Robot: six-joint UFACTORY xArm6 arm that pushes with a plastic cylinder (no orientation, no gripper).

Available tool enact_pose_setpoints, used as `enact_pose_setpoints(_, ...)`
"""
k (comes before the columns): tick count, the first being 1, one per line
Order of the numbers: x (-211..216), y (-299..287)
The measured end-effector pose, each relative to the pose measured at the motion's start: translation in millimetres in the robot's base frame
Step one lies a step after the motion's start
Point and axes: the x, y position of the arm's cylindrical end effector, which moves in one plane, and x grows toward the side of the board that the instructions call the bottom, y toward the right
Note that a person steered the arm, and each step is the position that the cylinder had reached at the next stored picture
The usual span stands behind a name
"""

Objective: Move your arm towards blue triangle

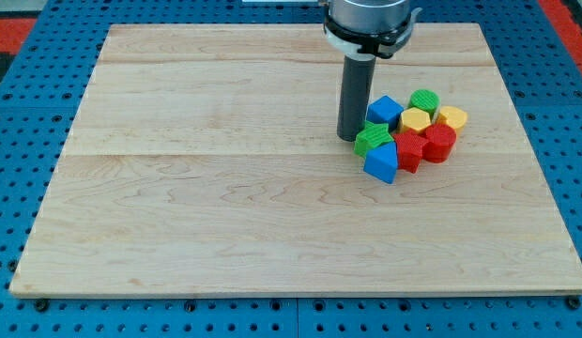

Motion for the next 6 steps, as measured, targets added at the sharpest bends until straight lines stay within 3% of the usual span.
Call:
enact_pose_setpoints(1, 2, -28)
enact_pose_setpoints(3, 93, -40)
enact_pose_setpoints(4, 95, 57)
enact_pose_setpoints(5, 61, 89)
enact_pose_setpoints(6, 56, 4)
